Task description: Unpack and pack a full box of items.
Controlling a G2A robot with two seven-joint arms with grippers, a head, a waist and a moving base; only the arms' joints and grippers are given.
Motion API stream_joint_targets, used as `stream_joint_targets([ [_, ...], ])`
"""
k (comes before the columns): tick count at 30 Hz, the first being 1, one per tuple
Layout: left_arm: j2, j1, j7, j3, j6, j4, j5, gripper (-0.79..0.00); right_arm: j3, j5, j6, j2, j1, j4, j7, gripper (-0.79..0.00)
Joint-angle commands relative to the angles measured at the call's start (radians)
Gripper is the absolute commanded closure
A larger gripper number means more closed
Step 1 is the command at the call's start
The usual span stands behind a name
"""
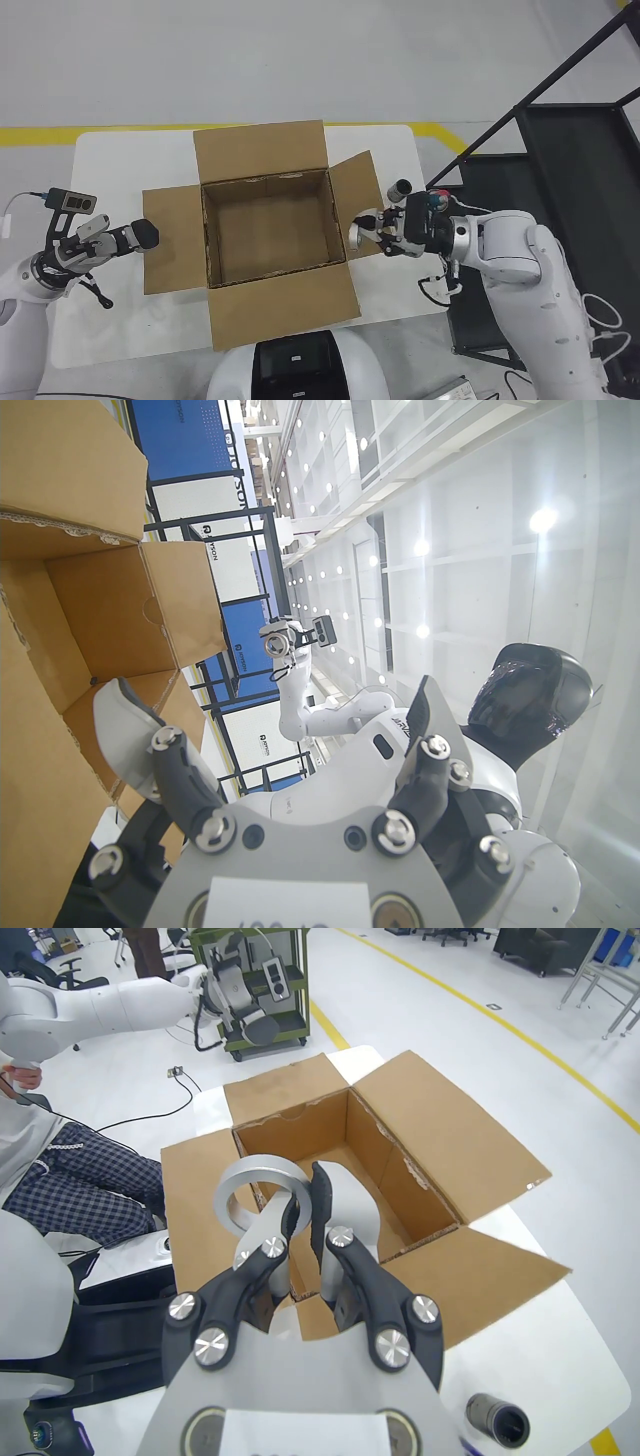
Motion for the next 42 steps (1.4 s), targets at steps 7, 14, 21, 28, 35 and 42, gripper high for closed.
stream_joint_targets([
  [7, 0.000, 0.000, 0.000, 0.000, 0.000, 0.000, 0.000, -0.785, 0.267, -0.009, -0.004, 0.034, -0.239, 0.051, -0.038, 0.000],
  [14, 0.000, 0.000, 0.000, 0.000, 0.000, 0.000, 0.000, -0.785, 0.288, -0.188, 0.067, 0.033, -0.337, 0.134, -0.078, 0.000],
  [21, 0.000, 0.000, 0.000, 0.000, 0.000, 0.000, 0.000, -0.785, 0.120, -0.479, 0.222, 0.027, -0.278, 0.245, -0.057, 0.000],
  [28, 0.000, 0.000, 0.000, 0.000, 0.000, 0.000, 0.000, -0.785, -0.008, -0.673, 0.361, 0.021, -0.213, 0.342, -0.036, 0.000],
  [35, 0.000, 0.000, 0.000, 0.000, 0.000, 0.000, 0.000, -0.785, -0.095, -0.724, 0.475, 0.010, -0.143, 0.420, -0.009, 0.000],
  [42, 0.000, 0.000, 0.000, 0.000, 0.000, 0.000, 0.000, -0.785, -0.152, -0.711, 0.538, 0.000, -0.078, 0.453, 0.043, -0.012],
])
